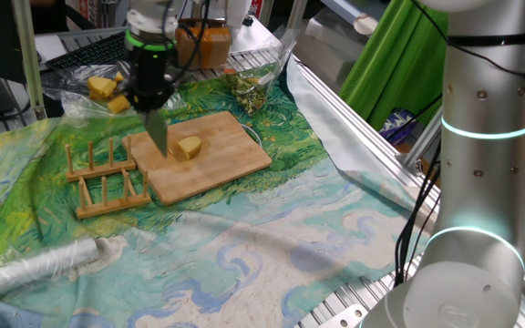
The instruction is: Chop the potatoes
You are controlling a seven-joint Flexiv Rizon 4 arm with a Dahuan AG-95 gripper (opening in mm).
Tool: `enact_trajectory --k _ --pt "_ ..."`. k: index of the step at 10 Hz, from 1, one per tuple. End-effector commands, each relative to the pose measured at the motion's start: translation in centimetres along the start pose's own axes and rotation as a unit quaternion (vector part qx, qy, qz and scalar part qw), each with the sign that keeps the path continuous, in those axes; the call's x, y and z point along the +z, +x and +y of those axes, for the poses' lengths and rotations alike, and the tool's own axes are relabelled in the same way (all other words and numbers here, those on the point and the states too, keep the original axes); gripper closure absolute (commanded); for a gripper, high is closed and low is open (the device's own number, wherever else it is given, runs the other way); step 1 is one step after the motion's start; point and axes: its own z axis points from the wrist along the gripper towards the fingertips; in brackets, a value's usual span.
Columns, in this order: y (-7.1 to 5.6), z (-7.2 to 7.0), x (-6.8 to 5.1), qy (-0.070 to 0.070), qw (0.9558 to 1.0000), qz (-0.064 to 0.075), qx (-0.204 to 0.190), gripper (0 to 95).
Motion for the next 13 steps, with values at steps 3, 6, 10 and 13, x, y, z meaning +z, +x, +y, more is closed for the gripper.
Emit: enact_trajectory --k 3,6,10,13 --pt "-0.5 -3.5 1.4 -0.002 0.9993 -0.012 -0.036 95.0" --pt "-0.6 -5.8 2.8 -0.002 0.9979 -0.019 -0.062 95.0" --pt "-1.2 -7.6 3.4 0.004 0.9971 -0.021 -0.073 95.0" --pt "-1.7 -8.2 3.8 0.005 0.9969 -0.025 -0.074 95.0"
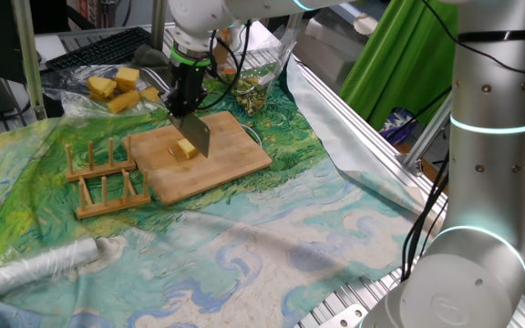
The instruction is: Chop the potatoes
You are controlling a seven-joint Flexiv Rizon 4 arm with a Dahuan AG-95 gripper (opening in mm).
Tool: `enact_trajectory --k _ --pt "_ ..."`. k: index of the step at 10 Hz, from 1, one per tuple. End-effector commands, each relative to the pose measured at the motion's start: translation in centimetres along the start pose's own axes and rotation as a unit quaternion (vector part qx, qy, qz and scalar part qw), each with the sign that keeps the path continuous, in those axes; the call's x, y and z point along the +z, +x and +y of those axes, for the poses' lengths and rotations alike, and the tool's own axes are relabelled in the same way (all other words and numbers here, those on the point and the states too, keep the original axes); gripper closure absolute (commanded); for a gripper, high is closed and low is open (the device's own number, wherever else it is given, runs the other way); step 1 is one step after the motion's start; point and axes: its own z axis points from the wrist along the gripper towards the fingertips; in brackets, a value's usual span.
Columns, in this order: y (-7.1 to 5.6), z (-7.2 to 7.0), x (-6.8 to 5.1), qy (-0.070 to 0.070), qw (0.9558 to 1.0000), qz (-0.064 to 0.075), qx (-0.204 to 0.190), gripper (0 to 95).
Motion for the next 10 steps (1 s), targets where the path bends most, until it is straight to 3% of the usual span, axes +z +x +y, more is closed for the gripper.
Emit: enact_trajectory --k 1,10 --pt "0.1 0.0 0.2 0.001 1.0 -0.002 0.002 95.0" --pt "-1.2 -1.8 2.8 -0.002 0.9999 -0.011 0.0 95.0"
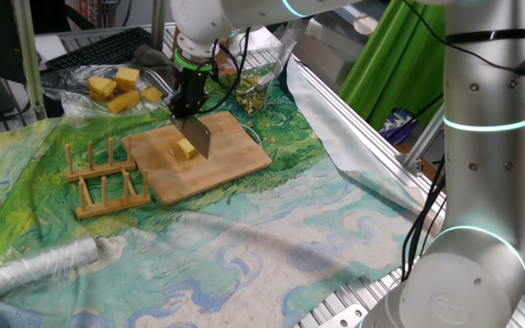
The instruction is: Chop the potatoes
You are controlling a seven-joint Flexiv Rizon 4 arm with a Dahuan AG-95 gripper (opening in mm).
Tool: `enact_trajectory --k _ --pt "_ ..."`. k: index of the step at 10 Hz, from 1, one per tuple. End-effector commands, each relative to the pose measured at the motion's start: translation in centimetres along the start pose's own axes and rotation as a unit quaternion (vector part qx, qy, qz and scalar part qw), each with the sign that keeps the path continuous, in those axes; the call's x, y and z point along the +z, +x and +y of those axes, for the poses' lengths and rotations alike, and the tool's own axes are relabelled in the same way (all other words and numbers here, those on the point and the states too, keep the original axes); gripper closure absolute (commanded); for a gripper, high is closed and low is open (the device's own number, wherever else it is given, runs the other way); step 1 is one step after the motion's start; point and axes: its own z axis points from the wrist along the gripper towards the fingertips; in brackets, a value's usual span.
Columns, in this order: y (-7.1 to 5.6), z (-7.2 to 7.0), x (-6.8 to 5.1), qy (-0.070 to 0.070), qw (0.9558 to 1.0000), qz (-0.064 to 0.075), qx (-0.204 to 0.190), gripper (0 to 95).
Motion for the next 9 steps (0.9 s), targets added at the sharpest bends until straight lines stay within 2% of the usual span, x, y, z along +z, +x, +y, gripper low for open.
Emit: enact_trajectory --k 1,3,5,9 --pt "-0.1 -0.1 0.4 -0.001 1.0 -0.004 0.0 95.0" --pt "-0.2 -0.2 0.9 -0.005 1.0 -0.004 0.005 95.0" --pt "-0.1 0.2 1.3 -0.016 0.9998 -0.009 0.012 95.0" --pt "0.1 1.0 2.2 -0.019 0.9996 -0.015 0.011 95.0"
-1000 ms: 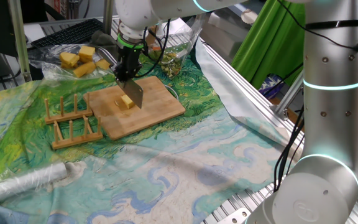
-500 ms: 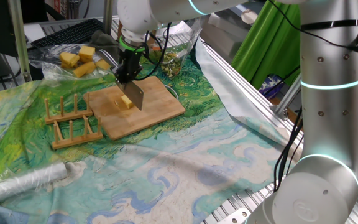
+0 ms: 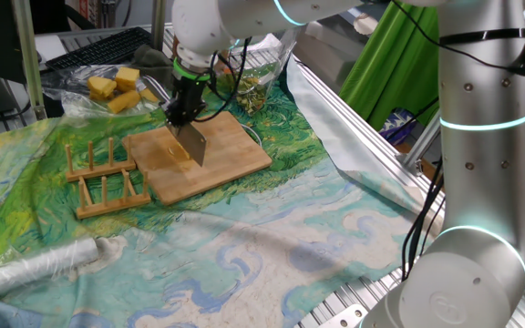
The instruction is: Chop the potatoes
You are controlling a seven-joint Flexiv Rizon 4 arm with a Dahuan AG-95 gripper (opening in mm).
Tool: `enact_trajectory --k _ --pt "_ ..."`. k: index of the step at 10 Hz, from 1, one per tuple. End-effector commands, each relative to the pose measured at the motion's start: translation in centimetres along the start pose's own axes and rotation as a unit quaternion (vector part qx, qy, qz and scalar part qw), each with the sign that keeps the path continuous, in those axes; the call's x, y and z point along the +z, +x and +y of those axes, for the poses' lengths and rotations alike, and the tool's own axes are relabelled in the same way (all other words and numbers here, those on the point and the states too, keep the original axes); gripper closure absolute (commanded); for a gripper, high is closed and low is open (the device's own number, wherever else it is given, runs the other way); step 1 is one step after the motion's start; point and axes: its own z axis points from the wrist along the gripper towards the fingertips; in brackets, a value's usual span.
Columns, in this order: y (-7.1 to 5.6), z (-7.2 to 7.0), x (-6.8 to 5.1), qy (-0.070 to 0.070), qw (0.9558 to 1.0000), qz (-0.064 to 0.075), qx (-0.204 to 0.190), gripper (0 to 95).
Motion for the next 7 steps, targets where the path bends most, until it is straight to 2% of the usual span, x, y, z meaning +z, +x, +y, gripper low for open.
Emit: enact_trajectory --k 1,4,7 --pt "0.0 0.3 0.6 0.002 1.0 0.001 0.0 95.0" --pt "0.2 0.8 1.8 0.005 1.0 -0.003 0.004 95.0" --pt "0.2 0.9 2.5 0.009 0.9999 -0.007 0.001 95.0"
